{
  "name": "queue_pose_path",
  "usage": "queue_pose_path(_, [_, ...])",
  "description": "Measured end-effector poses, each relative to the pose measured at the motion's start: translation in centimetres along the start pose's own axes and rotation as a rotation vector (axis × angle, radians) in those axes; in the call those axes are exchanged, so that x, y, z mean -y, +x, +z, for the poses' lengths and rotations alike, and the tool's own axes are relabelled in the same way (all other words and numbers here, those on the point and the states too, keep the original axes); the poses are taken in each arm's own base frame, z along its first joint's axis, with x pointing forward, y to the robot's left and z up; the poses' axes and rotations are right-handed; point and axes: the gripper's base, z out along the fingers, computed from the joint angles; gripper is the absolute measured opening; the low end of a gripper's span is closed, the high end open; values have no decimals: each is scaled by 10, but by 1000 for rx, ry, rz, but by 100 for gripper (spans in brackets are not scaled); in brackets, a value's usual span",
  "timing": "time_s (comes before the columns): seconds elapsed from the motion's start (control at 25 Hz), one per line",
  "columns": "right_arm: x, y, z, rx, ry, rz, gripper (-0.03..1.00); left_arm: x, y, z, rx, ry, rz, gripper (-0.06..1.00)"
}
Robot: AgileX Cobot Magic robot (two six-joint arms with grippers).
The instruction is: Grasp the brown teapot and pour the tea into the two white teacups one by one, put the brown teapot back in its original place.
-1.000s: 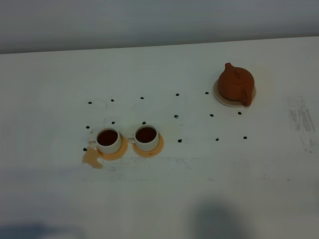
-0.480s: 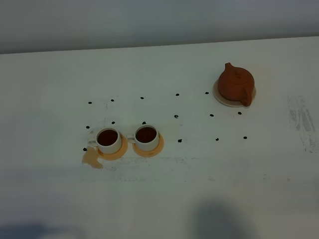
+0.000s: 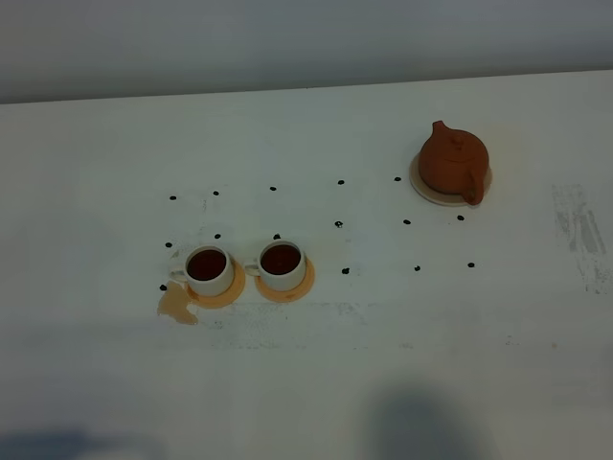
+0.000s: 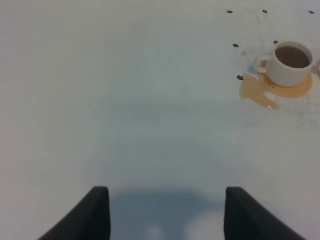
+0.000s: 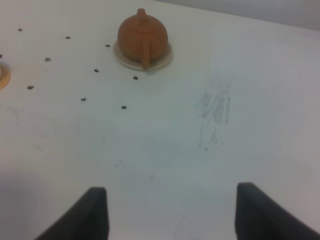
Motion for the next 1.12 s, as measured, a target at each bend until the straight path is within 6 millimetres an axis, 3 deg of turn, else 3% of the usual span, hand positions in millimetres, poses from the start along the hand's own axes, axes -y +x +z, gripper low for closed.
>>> queue_pose_path(1.12, [0,0,0,-2,-1,-1,55,0,0,0,0,0,0,50])
